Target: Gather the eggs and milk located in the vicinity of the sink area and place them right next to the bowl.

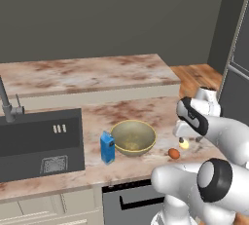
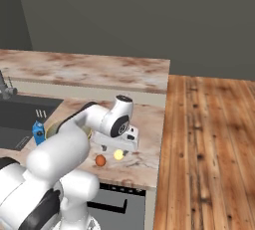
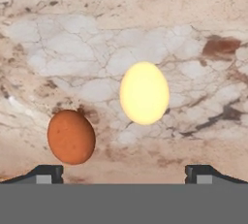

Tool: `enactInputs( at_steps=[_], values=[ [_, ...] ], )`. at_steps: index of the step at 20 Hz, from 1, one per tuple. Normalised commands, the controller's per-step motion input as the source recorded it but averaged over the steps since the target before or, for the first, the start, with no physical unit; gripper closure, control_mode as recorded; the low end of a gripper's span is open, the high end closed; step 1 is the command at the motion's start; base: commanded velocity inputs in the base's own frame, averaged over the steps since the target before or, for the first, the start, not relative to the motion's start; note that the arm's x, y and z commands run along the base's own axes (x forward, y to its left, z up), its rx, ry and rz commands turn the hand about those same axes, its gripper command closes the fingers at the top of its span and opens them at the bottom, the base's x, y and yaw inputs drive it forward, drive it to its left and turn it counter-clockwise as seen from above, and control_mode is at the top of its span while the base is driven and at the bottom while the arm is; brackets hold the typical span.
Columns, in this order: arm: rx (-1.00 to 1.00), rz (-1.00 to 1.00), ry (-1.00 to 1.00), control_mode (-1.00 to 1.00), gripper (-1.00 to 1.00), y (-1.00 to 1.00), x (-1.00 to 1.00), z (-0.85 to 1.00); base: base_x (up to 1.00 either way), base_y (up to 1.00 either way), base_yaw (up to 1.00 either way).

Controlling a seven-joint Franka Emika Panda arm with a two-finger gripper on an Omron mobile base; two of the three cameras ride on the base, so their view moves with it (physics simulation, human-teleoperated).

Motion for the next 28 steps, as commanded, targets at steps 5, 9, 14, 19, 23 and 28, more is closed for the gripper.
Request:
enactInputs(
  at_steps=[5, 9, 14, 19, 23, 28],
  values=[
    [-0.01, 0.0, -0.04, -1.0, -1.0, 0.0, 0.15, -0.17, 0.0, 0.0, 0.0],
    [-0.01, 0.0, -0.02, -1.0, -1.0, 0.0, 0.15, -0.13, 0.0, 0.0, 0.0],
    [-0.02, 0.0, 0.0, -1.0, -1.0, 0.0, 0.16, -0.15, 0.0, 0.0, 0.0],
    [-0.04, 0.0, 0.0, -1.0, -1.0, 0.0, 0.15, -0.16, 0.0, 0.0, 0.0],
    [-0.03, 0.0, 0.0, -1.0, -1.0, -0.04, 0.14, -0.15, 0.0, 0.0, 0.0],
    [-0.02, 0.0, 0.0, -1.0, -1.0, -0.07, 0.05, -0.12, 0.0, 0.0, 0.0]
  ],
)
